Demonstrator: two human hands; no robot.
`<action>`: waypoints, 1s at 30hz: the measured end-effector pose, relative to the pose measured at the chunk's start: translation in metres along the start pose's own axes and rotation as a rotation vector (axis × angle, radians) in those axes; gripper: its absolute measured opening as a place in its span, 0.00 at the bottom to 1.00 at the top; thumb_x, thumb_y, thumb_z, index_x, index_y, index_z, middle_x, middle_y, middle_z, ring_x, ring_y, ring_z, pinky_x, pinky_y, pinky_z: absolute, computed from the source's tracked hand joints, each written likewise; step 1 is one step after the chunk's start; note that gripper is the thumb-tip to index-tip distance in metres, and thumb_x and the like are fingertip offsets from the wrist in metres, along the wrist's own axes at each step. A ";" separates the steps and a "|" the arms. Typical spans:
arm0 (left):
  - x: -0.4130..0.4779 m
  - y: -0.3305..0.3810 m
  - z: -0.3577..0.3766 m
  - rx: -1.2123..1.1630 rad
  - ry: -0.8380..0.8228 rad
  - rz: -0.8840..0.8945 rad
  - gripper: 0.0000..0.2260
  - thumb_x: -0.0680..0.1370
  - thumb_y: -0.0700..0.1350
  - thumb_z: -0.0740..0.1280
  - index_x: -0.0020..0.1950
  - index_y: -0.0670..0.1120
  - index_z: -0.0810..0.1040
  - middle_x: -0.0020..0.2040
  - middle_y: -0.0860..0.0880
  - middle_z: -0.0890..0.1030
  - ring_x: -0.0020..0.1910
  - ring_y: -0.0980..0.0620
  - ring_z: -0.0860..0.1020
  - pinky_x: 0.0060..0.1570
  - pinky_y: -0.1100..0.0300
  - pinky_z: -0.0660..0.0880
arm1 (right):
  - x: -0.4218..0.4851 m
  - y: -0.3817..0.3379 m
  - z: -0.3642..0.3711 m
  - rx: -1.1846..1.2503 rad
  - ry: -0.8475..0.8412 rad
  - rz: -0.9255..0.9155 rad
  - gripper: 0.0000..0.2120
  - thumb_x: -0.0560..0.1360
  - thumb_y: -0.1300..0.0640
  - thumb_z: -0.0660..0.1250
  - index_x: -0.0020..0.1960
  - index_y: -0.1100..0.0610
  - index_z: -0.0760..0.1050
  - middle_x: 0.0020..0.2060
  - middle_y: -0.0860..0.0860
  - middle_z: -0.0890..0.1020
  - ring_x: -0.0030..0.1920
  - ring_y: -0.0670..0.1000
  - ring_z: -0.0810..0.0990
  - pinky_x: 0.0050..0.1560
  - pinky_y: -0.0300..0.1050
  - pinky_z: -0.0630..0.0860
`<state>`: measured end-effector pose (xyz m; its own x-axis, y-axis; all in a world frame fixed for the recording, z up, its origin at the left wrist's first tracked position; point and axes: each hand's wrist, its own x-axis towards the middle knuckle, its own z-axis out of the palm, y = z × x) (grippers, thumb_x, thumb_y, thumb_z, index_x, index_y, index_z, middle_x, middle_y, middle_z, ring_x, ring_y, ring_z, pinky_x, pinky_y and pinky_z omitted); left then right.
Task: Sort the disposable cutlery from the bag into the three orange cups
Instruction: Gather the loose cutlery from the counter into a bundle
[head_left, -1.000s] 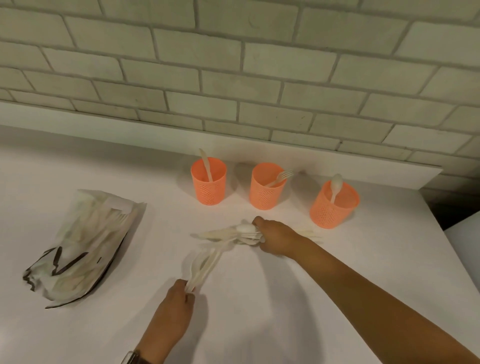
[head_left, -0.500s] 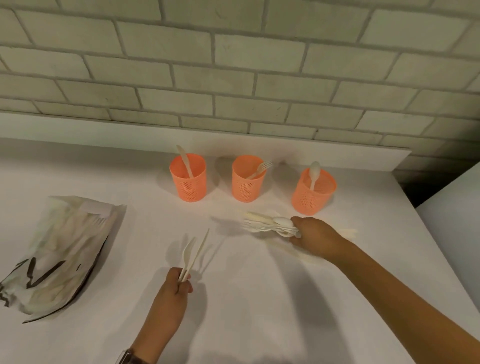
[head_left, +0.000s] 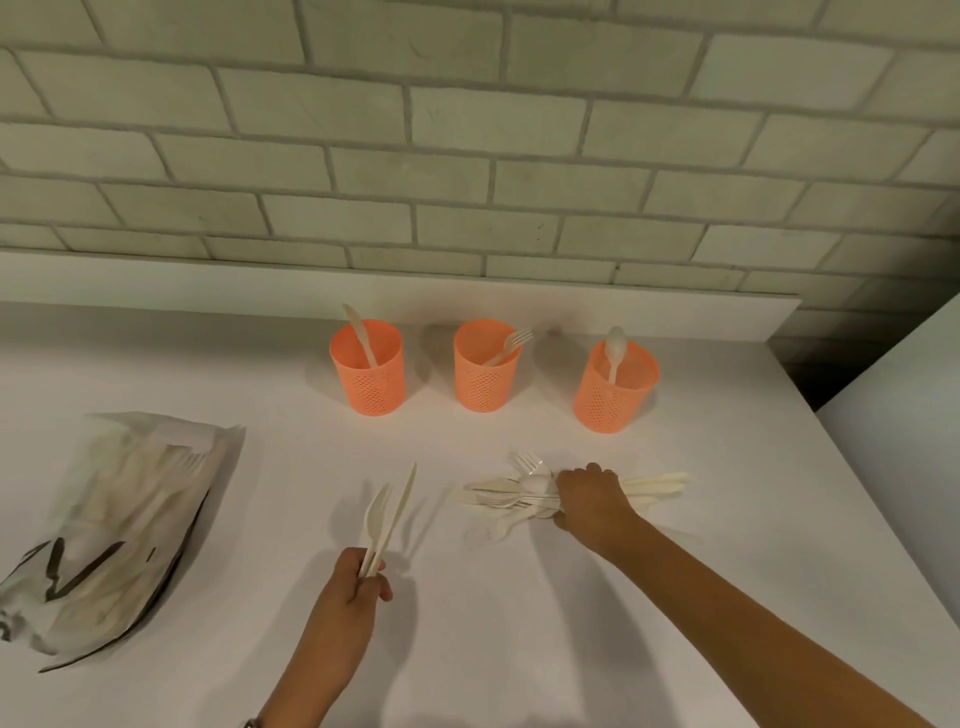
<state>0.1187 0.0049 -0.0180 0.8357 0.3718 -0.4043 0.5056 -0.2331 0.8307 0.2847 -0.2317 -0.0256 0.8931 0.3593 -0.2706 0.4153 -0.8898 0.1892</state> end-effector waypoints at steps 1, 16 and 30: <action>0.000 0.000 0.000 -0.017 0.003 -0.007 0.08 0.78 0.35 0.56 0.44 0.45 0.71 0.41 0.42 0.76 0.33 0.48 0.67 0.36 0.56 0.64 | -0.001 0.001 0.000 0.003 0.041 -0.005 0.16 0.76 0.50 0.62 0.57 0.60 0.71 0.52 0.55 0.79 0.56 0.56 0.75 0.54 0.48 0.68; -0.022 0.049 0.008 -0.322 0.018 0.071 0.08 0.80 0.38 0.55 0.49 0.44 0.73 0.39 0.46 0.75 0.31 0.51 0.65 0.29 0.65 0.65 | -0.047 -0.012 -0.075 1.508 0.072 -0.031 0.03 0.76 0.64 0.64 0.47 0.57 0.73 0.35 0.52 0.80 0.30 0.47 0.80 0.36 0.40 0.76; -0.025 0.116 0.029 -0.274 0.171 0.429 0.23 0.77 0.40 0.65 0.66 0.61 0.68 0.46 0.55 0.79 0.44 0.54 0.80 0.42 0.73 0.74 | -0.069 -0.071 -0.117 2.130 0.154 -0.080 0.11 0.76 0.66 0.62 0.57 0.58 0.77 0.46 0.54 0.86 0.47 0.52 0.85 0.47 0.43 0.80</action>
<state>0.1627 -0.0575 0.0777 0.8964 0.4411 0.0428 0.0325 -0.1617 0.9863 0.2144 -0.1604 0.0904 0.9371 0.3188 -0.1419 -0.2377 0.2855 -0.9284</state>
